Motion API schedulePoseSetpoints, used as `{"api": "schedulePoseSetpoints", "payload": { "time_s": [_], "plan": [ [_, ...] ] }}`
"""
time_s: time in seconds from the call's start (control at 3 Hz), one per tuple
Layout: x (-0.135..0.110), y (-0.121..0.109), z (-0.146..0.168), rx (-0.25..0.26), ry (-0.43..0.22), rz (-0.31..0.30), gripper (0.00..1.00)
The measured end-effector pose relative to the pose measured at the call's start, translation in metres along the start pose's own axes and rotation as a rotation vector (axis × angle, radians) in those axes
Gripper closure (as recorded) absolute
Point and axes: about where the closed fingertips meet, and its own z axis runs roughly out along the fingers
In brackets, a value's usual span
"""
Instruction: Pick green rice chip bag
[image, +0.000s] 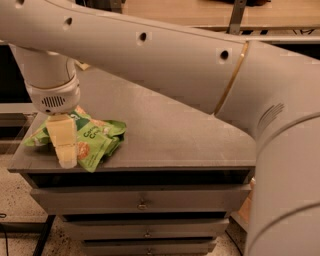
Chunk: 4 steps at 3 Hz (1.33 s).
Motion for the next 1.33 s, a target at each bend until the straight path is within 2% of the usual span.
{"api": "schedulePoseSetpoints", "payload": {
  "time_s": [0.33,0.67,1.0,1.33],
  "plan": [
    [0.004,-0.017,0.022,-0.029,-0.019,0.058,0.00],
    [0.011,-0.030,0.041,-0.047,-0.043,0.104,0.18],
    [0.015,-0.033,0.052,-0.067,-0.061,0.132,0.41],
    [0.015,-0.033,0.051,-0.067,-0.061,0.132,0.64]
  ]
}}
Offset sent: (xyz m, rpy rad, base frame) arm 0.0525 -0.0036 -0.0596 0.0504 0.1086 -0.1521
